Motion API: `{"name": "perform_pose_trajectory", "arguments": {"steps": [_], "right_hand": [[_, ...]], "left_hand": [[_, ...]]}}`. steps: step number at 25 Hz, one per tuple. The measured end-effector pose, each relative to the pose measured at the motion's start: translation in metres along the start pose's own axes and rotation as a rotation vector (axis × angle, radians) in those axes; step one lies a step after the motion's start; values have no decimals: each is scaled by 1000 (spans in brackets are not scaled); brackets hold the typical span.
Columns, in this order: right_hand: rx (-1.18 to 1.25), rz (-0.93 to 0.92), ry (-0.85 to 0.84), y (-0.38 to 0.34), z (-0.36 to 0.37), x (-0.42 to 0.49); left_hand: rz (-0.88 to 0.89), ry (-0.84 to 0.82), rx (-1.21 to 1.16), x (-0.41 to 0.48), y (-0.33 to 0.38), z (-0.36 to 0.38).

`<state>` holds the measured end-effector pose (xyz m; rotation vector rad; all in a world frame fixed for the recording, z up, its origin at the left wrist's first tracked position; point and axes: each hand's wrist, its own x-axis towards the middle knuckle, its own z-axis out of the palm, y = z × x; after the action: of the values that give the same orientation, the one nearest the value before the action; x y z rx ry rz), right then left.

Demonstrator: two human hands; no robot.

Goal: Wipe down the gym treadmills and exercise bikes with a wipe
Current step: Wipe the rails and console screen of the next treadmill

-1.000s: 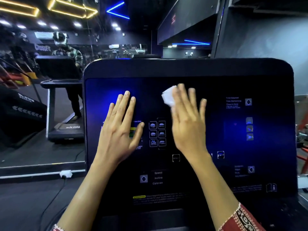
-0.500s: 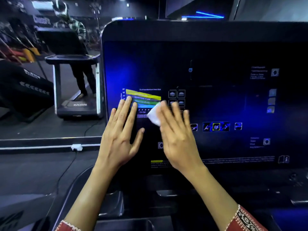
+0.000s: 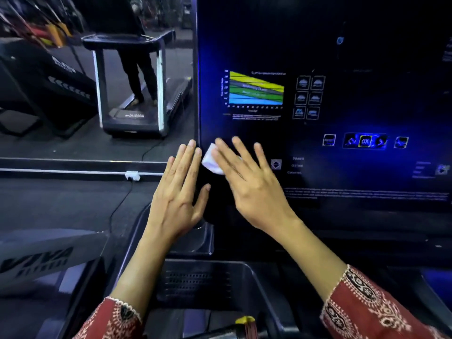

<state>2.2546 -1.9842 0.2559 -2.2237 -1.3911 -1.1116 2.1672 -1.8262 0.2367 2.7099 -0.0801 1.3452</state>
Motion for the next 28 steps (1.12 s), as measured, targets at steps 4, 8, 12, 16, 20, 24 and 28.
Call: {"name": "perform_pose_trajectory", "arguments": {"steps": [4,8,12,16,20,24,28], "right_hand": [[-48,257,118,14,-5,-16],[45,201,106,-16,10,6],[0,-53,-146,-20,6,-52],[-83,22,-176,5,-11,-95],[-3,-28,-165,-29,7,-77],[21,-252,-318,-11,-4,-96],[-30,32,-289,28,-42,-145]], "left_hand": [[-16,-45,-18,-29,2,1],[-51,-76,-62,-45,6,2],[-86,-108,-103,-59,8,3],[-89,-132,-129,-71,12,4],[-71,-116,-159,-75,14,3],[-22,-99,-168,-77,17,2],[15,-98,-147,-75,34,13]]}}
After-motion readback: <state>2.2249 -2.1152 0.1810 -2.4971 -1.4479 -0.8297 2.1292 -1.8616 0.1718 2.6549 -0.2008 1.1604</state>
